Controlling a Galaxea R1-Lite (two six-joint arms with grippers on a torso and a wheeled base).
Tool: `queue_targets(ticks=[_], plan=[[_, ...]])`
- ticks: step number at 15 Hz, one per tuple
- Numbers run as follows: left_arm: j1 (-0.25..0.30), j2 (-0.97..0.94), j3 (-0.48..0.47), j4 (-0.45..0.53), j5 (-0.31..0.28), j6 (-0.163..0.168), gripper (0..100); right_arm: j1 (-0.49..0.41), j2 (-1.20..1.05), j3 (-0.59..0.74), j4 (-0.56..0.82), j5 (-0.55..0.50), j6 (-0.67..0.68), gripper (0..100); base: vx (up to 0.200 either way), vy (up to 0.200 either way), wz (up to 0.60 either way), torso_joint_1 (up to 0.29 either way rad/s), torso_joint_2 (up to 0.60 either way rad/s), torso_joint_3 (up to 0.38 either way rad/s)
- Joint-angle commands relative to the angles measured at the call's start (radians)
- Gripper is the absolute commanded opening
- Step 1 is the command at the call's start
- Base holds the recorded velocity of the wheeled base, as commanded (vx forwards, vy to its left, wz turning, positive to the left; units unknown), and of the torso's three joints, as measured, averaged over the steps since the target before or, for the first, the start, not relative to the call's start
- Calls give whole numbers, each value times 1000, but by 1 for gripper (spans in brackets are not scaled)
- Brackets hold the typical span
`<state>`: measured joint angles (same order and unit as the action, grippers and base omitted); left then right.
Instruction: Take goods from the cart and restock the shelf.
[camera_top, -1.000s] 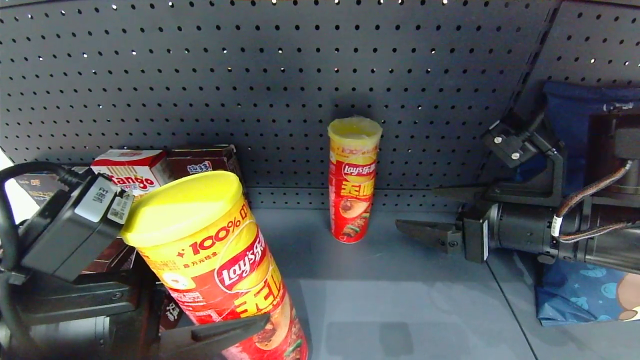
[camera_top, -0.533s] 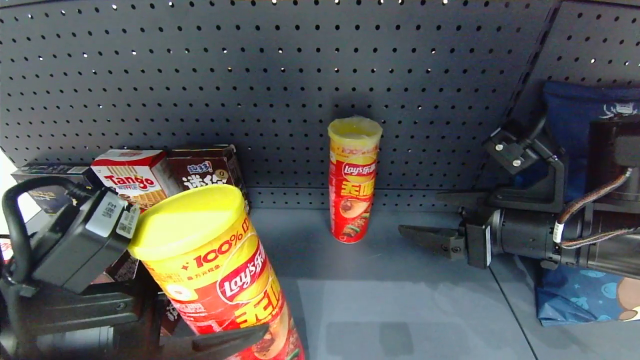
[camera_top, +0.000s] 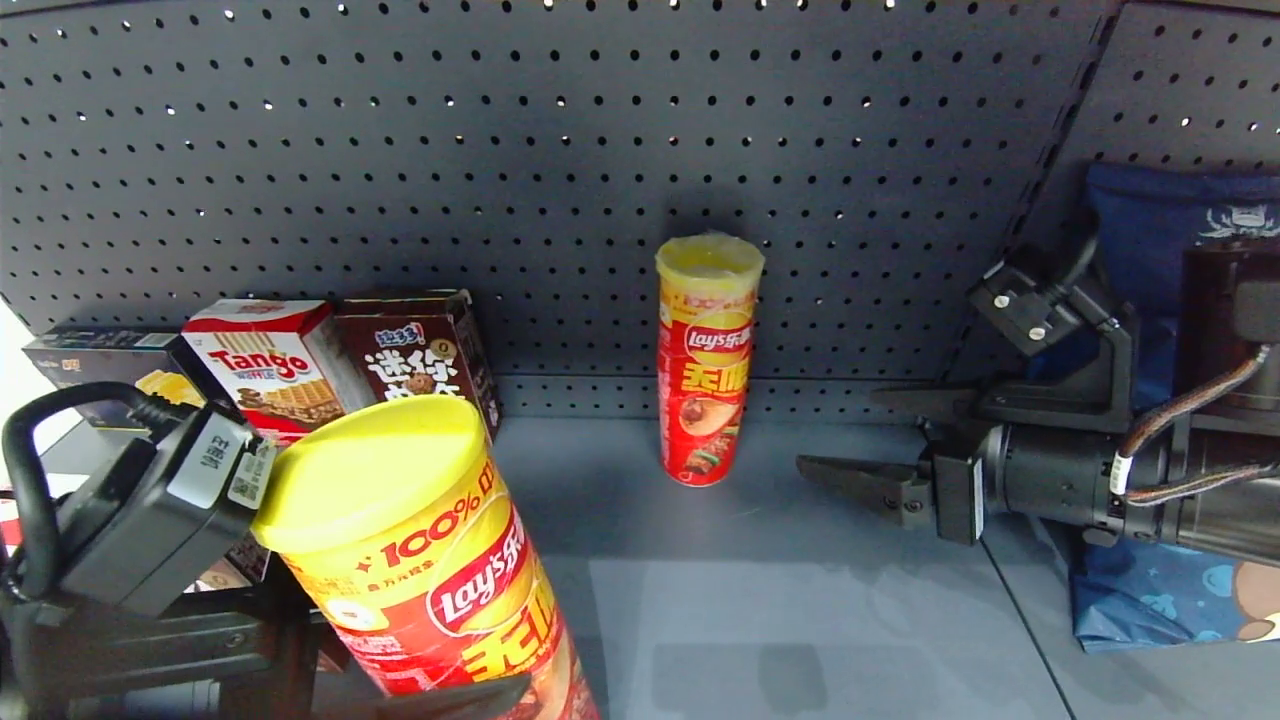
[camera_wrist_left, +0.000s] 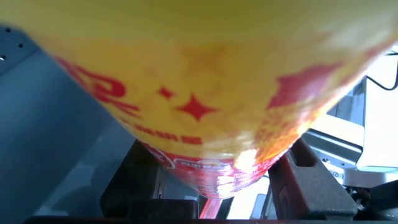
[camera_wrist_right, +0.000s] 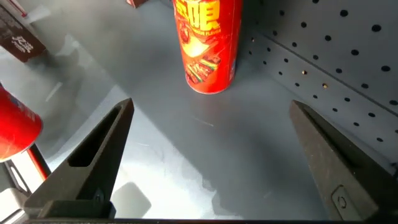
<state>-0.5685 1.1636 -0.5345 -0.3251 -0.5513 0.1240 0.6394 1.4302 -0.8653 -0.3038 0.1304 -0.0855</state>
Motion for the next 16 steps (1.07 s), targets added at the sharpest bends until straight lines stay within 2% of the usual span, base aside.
queue_targets(ticks=[1, 8, 16], plan=[[-1, -1, 2, 0, -1, -1, 0, 0, -8, 19, -20, 5, -2, 100, 0, 0, 0, 0, 0, 0], [-1, 2, 10, 0, 1, -1, 0, -4, -48, 111, -28, 8, -3, 100, 0, 0, 0, 0, 0, 0], [1, 1, -9, -2, 2, -1, 0, -4, -43, 134, -29, 6, -5, 100, 0, 0, 0, 0, 0, 0]])
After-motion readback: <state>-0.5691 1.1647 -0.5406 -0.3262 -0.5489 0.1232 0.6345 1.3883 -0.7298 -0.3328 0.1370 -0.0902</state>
